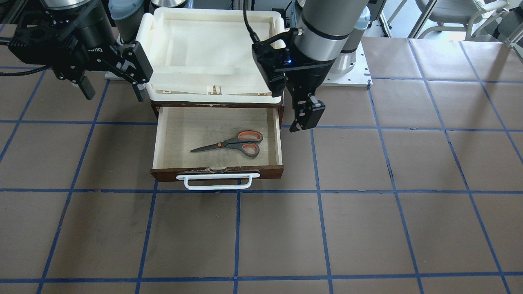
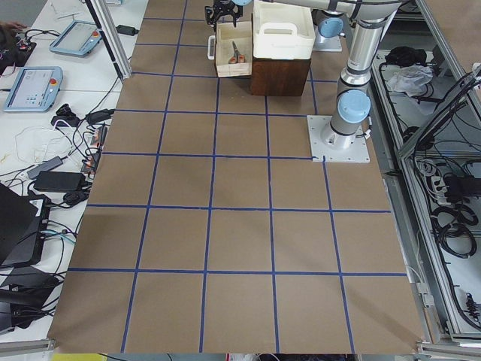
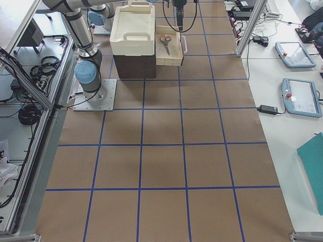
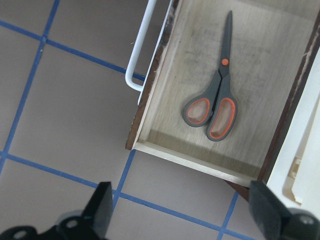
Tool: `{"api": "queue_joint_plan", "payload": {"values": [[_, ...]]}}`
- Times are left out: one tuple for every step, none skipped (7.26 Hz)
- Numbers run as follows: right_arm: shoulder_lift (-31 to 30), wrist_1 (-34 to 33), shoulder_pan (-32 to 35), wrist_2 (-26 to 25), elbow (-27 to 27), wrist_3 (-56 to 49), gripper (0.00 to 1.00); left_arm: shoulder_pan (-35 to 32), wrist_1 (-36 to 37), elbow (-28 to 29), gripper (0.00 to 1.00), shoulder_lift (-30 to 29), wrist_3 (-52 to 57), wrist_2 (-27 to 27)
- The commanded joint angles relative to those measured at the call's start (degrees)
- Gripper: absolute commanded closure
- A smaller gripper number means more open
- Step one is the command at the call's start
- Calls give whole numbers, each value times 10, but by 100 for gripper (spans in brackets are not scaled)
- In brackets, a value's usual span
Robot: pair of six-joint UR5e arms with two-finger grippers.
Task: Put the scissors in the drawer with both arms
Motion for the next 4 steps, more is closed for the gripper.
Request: {"api": "queue_joint_plan", "payload": {"values": [[2,-1,6,-7,0,0,0,61,-45,-8,0,52,-83,-9],[2,-1,6,-8,0,0,0,66,-44,-5,0,63,-220,-10],[2,-1,6,-6,0,0,0,65,-43,-7,0,71,-400,3],[3,-1,6,-1,0,0,0,71,-43,-8,0,75,-428,53]]}}
